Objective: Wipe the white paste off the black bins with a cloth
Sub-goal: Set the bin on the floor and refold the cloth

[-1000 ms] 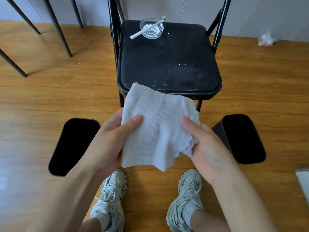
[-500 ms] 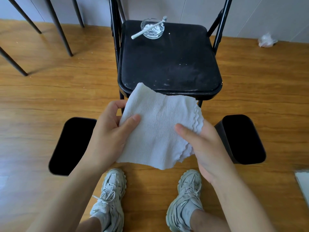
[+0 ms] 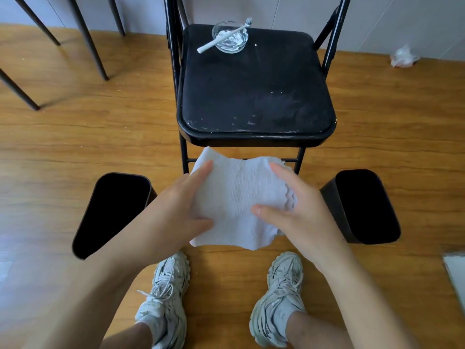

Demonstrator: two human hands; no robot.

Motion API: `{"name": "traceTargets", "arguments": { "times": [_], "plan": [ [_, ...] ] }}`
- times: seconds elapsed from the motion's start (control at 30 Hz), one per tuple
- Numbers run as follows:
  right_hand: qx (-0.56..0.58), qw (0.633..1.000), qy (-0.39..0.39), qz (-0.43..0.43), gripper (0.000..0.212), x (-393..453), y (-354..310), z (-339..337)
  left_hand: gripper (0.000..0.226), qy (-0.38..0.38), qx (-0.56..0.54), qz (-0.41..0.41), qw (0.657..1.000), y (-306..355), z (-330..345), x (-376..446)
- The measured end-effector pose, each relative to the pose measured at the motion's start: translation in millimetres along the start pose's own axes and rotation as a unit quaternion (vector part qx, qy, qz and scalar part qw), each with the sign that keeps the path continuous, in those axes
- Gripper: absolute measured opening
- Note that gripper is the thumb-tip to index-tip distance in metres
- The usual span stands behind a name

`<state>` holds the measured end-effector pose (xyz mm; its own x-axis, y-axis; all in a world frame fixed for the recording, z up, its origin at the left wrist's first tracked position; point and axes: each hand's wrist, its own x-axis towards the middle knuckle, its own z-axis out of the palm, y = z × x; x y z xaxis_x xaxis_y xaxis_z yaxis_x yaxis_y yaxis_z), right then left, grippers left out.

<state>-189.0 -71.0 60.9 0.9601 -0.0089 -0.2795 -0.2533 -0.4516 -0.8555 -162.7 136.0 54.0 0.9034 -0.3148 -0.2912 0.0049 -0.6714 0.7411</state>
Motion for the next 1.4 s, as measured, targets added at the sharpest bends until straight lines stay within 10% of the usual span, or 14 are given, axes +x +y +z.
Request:
{"name": "traceTargets", "arguments": {
  "times": [0.13,0.27,0.43,0.6,0.9,1.07,1.2,1.4],
  "plan": [
    [-0.161,0.986,0.008,0.035,0.082,-2,-1,8,0.071,0.092,0.189,0.038,0.977,-11,9,1],
    [-0.221,0.974,0.034,-0.021,0.042,-3,3,5,0.029,0.134,0.178,0.081,0.971,-12,6,0],
    [-0.15,0.988,0.007,-0.021,0.031,-1,4,-12,0.016,-0.001,-0.088,0.003,0.996,-1,-17,-5],
    [0.159,0.985,-0.054,0.051,0.041,-5,-9,-19,0.01,-0.04,-0.341,-0.014,0.939,22,-22,-15],
    [0.275,0.94,0.115,0.166,0.103,-3,-8,15,0.036,0.124,-0.388,-0.024,0.913,20,-7,-5],
    [0.286,0.93,0.041,0.226,0.058,-12,-15,32,0.028,0.188,-0.369,-0.024,0.91,24,9,-1],
    [0.456,0.872,-0.033,0.173,0.065,-10,-19,34,0.038,0.148,-0.4,-0.014,0.904,28,24,-6],
    [0.41,0.894,0.166,0.074,0.046,-3,-17,28,0.062,0.011,-0.338,0.005,0.941,31,38,-8]
  ]
}}
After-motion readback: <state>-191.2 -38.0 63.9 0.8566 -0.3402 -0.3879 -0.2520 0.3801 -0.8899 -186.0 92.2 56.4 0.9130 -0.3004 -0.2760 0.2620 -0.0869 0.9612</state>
